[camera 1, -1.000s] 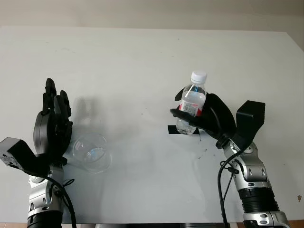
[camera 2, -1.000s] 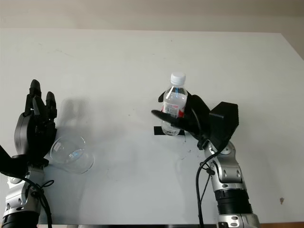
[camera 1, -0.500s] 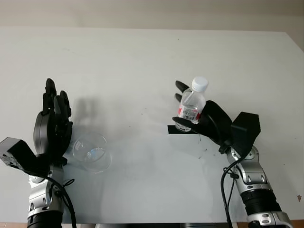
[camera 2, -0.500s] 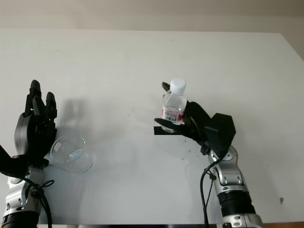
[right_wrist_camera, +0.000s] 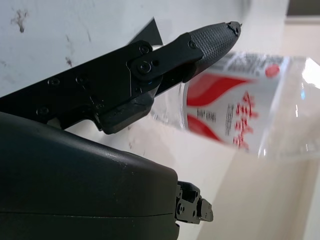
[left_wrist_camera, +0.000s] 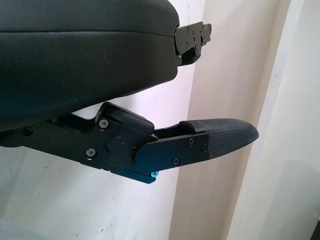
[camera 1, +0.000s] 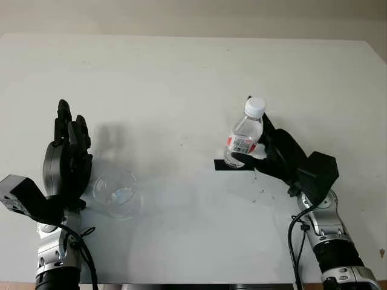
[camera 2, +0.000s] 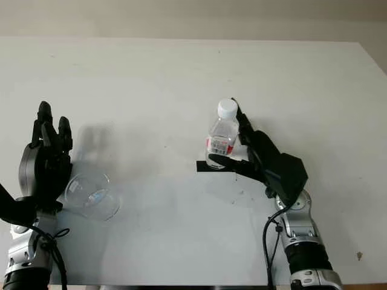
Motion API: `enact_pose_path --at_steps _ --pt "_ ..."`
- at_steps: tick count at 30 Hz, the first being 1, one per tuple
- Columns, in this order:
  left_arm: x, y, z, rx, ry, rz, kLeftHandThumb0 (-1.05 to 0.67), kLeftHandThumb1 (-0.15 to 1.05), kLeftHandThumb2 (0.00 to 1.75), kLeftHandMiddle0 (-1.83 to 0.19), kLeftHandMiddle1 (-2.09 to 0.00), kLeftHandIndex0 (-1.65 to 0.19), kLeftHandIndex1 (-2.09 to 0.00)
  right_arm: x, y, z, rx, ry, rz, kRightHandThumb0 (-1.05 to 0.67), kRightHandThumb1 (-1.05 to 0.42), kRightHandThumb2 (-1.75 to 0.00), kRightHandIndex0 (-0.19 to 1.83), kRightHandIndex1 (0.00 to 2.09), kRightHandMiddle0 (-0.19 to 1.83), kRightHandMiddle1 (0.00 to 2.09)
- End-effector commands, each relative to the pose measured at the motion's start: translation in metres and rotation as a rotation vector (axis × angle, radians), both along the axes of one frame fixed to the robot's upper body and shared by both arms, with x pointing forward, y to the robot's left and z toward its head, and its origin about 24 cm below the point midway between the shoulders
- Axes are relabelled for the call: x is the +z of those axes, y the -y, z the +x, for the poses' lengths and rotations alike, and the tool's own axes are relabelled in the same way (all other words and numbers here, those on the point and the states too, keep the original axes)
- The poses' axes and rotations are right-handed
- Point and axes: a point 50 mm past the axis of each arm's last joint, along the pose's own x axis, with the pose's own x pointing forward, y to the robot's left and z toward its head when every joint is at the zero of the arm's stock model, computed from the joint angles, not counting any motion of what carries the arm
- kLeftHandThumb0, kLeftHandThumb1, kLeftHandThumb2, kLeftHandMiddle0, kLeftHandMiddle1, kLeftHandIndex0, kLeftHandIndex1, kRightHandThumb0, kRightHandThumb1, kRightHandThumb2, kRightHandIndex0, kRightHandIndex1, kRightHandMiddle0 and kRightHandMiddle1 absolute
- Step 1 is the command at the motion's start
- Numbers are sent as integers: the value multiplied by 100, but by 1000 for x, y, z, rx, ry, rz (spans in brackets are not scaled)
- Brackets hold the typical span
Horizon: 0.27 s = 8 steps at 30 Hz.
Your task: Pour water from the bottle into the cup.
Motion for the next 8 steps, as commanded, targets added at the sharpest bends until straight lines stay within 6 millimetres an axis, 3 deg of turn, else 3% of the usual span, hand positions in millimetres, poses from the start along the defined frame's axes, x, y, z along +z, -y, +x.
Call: enact_pose_path --at_steps 1,8 --pt "-11 0 -4 7 -38 -20 -76 105 61 19 -2 19 0 -7 2 -5 -21 -2 28 -95 -93 -6 -19 0 -19 0" --pt "-11 -3 -6 3 -35 -15 -76 105 60 19 -2 19 0 -8 -7 -13 47 30 68 -97 -94 -6 -19 0 -19 0"
